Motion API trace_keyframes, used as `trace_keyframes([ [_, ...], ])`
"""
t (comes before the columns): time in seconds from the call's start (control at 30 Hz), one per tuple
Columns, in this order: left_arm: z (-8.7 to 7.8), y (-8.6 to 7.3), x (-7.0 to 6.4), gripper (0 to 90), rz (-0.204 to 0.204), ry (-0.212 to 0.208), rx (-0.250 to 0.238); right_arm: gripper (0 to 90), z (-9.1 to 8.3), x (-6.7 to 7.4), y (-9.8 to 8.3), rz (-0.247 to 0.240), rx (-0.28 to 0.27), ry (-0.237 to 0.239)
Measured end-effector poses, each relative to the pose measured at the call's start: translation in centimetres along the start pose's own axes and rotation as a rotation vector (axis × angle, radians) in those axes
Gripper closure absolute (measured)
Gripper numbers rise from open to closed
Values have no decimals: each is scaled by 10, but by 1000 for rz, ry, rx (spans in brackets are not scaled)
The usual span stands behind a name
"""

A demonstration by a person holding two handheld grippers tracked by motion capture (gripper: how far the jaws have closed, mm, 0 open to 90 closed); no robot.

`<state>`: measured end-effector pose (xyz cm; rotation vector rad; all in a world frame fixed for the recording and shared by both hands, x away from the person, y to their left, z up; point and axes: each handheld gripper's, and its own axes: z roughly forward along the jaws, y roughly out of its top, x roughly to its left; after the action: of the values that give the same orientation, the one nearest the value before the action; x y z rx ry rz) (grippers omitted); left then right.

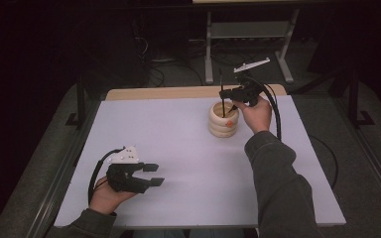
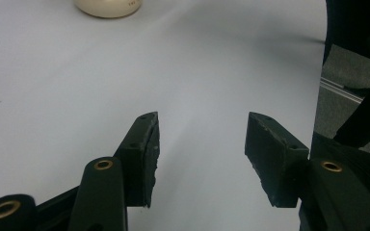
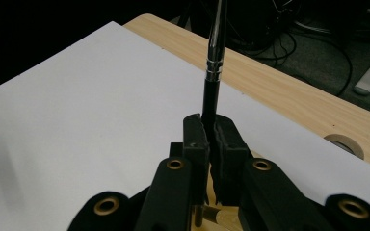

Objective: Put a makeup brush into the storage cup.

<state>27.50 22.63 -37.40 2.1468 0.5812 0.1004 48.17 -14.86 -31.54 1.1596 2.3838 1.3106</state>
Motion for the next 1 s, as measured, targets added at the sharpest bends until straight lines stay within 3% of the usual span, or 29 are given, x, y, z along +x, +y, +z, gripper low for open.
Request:
trace_keyframes([
  [0.3, 0, 0, 0, 459, 1, -1, 0, 848, 2, 0, -2, -18, -2, -3],
  [0.37, 0, 0, 0, 459, 2, 1, 1, 848, 2, 0, -3, 4, 6, -6],
  [0.7, 1, 0, -1, 455, -10, 1, 3, 848, 5, -3, -12, 1, 8, -9],
  [1.0, 0, 0, 1, 454, 3, 6, 6, 847, 9, 0, -14, 20, 9, 1],
])
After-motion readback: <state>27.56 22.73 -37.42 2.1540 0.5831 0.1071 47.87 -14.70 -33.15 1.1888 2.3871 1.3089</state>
